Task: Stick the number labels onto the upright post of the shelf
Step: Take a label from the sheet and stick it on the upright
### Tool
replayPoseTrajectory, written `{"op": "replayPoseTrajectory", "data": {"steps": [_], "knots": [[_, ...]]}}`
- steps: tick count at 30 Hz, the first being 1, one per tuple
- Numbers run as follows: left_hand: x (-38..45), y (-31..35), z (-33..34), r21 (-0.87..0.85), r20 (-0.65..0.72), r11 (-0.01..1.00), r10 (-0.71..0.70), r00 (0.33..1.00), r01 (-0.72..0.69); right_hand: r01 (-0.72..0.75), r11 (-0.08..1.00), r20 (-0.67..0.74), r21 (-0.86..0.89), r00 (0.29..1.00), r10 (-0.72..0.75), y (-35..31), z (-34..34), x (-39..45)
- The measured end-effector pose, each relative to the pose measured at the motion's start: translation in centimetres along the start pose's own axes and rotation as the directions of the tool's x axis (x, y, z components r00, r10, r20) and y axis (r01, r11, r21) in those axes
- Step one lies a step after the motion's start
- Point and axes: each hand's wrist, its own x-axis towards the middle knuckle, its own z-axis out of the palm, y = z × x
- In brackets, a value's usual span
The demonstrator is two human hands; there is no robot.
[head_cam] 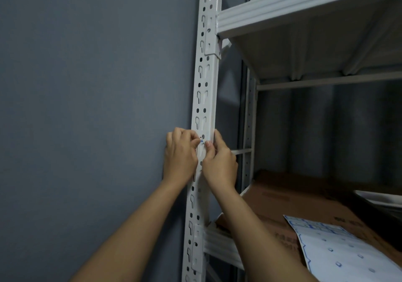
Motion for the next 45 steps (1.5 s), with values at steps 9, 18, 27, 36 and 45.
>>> {"op": "replayPoseTrajectory", "data": {"steps": [9,18,27,36,45], "knots": [[-1.1,-0.5,-0.1,-0.108,-0.183,0.994,-0.050,0.982,0.030,-0.006,1.000,0.020,0.009,1.000,0.006,-0.1,0.1,0.1],[-0.7,-0.7,0.0,-0.015,-0.148,0.997,0.071,0.986,-0.074,0.002,0.999,-0.006,0.035,1.000,-0.002,0.5,0.4,0.2],[0.2,-1.0,-1.0,0.124,-0.069,0.980,0.167,0.984,-0.158,0.043,0.999,0.008,-0.004,0.999,-0.043,0.9,0.1,0.6],[0.4,0.2,-1.4,0.210,-0.019,0.968,0.144,0.989,-0.137,0.033,0.999,0.052,-0.011,0.998,-0.032,0.8,-0.3,0.7],[0.6,1.2,-1.3,0.273,0.011,0.958,0.089,0.996,-0.089,0.020,1.000,0.048,-0.020,0.999,-0.019,0.5,-0.4,0.5]]}}
